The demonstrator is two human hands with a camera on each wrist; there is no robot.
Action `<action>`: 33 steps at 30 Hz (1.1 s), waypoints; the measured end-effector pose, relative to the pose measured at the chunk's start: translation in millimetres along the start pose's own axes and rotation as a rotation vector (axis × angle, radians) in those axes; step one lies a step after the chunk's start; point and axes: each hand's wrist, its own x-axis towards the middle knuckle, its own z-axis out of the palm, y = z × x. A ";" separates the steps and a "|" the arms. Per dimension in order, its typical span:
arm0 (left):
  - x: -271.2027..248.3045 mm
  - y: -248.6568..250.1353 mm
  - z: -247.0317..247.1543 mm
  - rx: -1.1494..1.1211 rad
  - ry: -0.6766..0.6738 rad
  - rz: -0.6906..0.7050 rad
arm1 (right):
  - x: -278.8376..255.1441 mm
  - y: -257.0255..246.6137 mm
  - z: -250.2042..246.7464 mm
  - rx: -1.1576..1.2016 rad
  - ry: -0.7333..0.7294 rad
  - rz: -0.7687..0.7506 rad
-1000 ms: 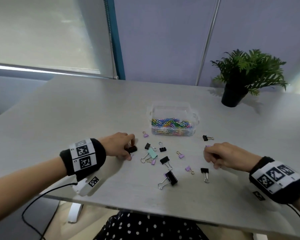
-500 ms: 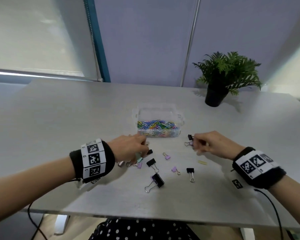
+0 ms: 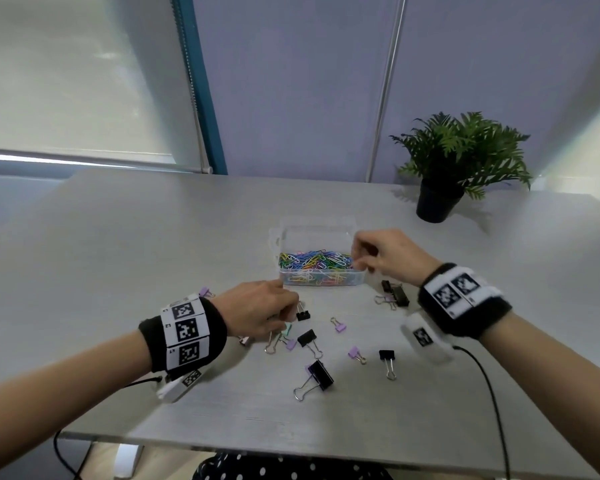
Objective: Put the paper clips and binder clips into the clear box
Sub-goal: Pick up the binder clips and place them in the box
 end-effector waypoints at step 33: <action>59.8 -85.7 -82.8 -0.277 0.158 -0.276 | -36.5 54.9 -12.3 0.110 -0.226 0.218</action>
